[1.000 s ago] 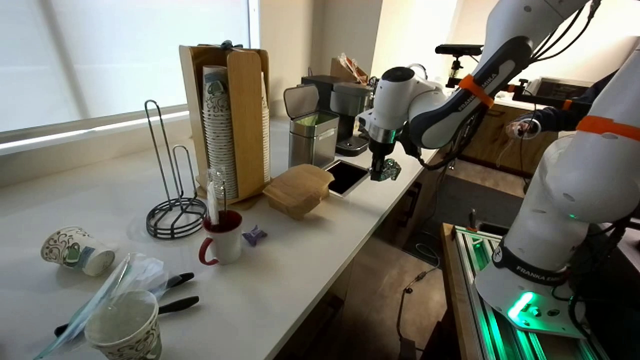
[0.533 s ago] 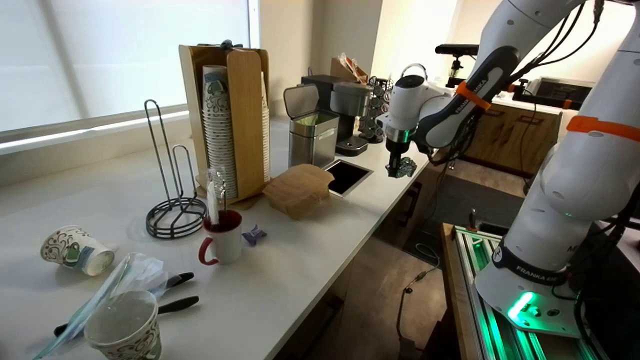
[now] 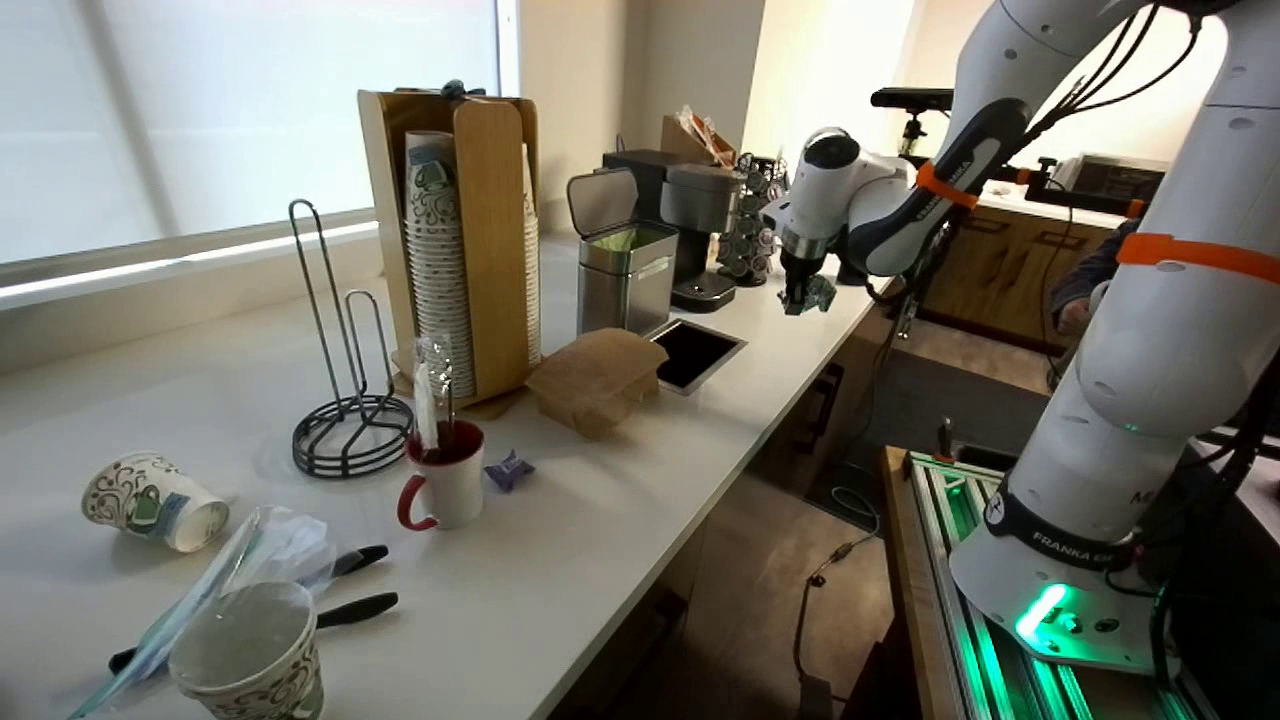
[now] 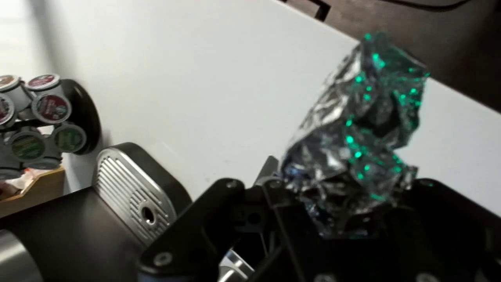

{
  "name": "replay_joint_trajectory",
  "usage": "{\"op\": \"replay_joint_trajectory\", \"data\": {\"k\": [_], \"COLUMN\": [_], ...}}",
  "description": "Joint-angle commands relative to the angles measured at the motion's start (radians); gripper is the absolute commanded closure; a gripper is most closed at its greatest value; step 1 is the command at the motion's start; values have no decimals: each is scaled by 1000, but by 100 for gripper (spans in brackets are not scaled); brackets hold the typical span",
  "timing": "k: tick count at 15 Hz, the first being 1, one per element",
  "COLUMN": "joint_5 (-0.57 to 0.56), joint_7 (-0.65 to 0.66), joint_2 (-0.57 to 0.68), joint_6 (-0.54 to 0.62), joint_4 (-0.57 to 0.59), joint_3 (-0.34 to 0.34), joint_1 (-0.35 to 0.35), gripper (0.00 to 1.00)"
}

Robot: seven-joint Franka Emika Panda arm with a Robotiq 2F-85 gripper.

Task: Put the crumpled foil paper in the trash chute.

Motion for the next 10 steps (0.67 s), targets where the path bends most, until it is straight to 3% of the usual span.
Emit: {"op": "replay_joint_trajectory", "data": {"k": [1,5,10], "joint_5": [-27,33,88], "joint_7": [19,-20,-94], "joint_2": [153,267,376], "joint_6": [130,239,285], "joint_4": [142,259,353], "joint_3": [-4,36,97], "joint_1": [-8,-9,-34], "gripper": [98,98,98]}}
